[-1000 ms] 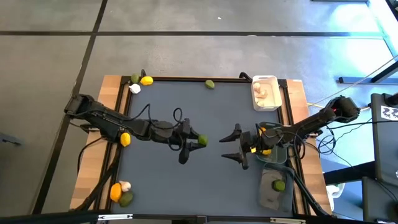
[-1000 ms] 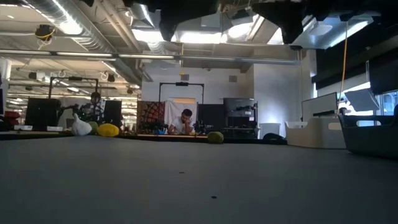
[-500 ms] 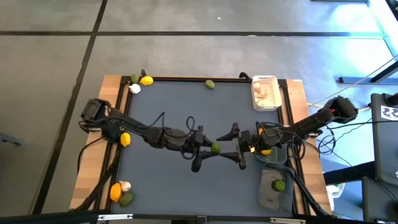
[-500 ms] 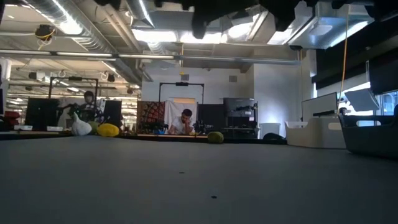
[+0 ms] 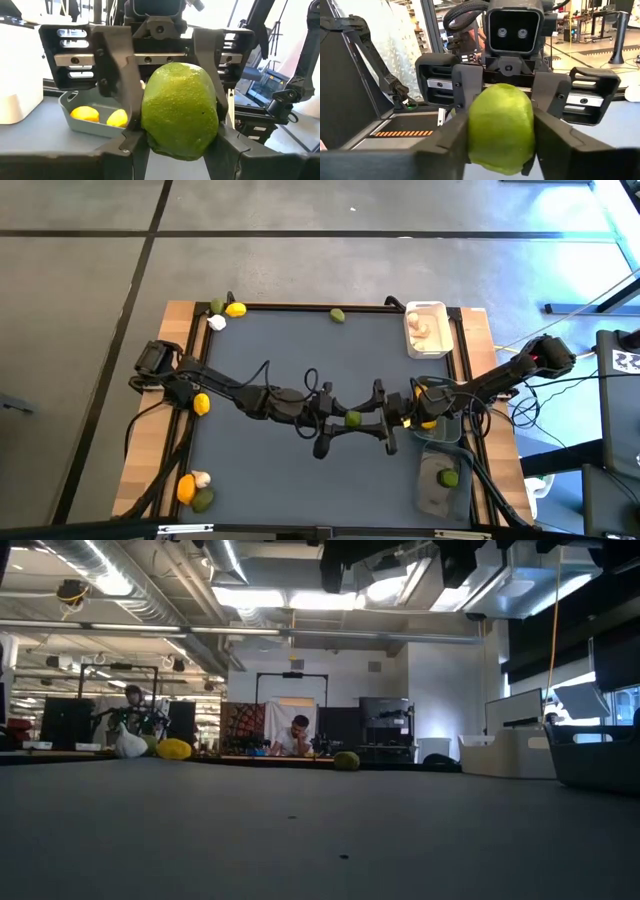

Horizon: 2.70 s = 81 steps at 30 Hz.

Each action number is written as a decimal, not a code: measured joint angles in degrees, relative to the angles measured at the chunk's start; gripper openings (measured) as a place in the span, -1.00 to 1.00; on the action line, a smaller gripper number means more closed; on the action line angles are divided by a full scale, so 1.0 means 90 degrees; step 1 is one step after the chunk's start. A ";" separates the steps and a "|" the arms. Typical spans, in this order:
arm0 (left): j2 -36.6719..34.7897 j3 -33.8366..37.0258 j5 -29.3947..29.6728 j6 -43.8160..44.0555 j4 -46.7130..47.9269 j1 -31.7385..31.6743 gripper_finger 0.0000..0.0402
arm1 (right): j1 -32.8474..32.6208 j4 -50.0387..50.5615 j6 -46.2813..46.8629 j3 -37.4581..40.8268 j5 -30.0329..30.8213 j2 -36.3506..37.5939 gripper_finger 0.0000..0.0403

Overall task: Sort produce into baskets
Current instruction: Put the green lime into the black bin

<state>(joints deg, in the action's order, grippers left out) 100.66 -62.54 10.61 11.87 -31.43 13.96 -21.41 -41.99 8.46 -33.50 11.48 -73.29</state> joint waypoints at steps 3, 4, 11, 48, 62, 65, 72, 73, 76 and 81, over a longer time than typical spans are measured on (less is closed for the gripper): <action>0.0000 0.0000 -0.0002 0.0167 0.0065 0.0000 -0.26 | 0.0000 0.0026 -0.0023 0.0000 -0.0009 0.0002 -0.30; 0.0000 0.0000 -0.0010 0.0262 0.0080 0.0000 -0.25 | 0.0000 0.0033 -0.0025 0.0000 -0.0014 0.0002 -0.31; 0.0000 0.0000 -0.0595 0.0339 0.0111 -0.0012 -0.10 | -0.0005 0.0126 -0.0141 0.0000 -0.0117 0.0002 -0.21; -0.0039 0.0000 -0.0716 0.0640 0.2478 -0.0064 0.13 | -0.2201 0.8793 0.3301 -0.2302 -0.0243 0.0437 -0.18; -0.0039 0.0000 -0.0697 0.0628 0.2437 -0.0107 0.13 | -0.3907 0.9867 0.7652 -0.1995 -0.0901 0.0434 -0.18; -0.0039 0.0000 -0.0697 0.0628 0.2435 -0.0109 0.13 | -0.4058 0.9882 0.8050 -0.1675 -0.0796 0.0406 -0.18; -0.0039 0.0000 -0.0697 0.0623 0.2431 -0.0109 0.13 | -0.4082 0.9829 0.8399 -0.0943 -0.0951 0.0405 -0.18; -0.0039 0.0000 -0.0697 0.0623 0.2430 -0.0109 0.13 | -0.4082 0.9824 0.8402 -0.0871 -0.0944 0.0405 -0.18; -0.0039 0.0000 -0.0645 0.0620 0.2433 -0.0109 0.13 | -0.4078 0.9732 0.8404 -0.0676 -0.0933 0.0405 -0.18; -0.0039 0.0000 -0.0620 0.0623 0.2431 -0.0109 0.13 | -0.4078 0.9376 0.8504 -0.0463 -0.0756 0.0405 -0.18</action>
<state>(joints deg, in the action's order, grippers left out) 100.31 -62.54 5.03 17.47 -9.56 12.97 -58.11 42.39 84.99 -37.66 4.68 -69.65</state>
